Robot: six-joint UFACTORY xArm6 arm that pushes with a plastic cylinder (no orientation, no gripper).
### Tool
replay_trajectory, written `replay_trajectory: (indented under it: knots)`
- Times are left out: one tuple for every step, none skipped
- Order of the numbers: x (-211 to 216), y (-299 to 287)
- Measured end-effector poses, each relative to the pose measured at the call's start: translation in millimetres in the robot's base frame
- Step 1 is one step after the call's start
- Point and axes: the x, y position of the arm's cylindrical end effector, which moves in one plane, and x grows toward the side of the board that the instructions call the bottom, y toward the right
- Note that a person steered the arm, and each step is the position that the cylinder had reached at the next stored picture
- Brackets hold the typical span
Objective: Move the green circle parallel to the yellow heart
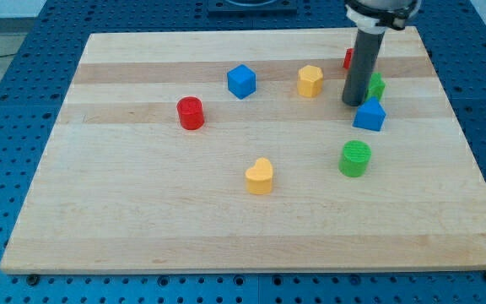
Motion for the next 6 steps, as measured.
replay_trajectory:
  knots:
    - [-4.3, 13.8]
    - [-4.4, 15.6]
    - [11.1, -9.2]
    - [29.6, -42.5]
    - [65.0, -58.1]
    - [113.3, -25.0]
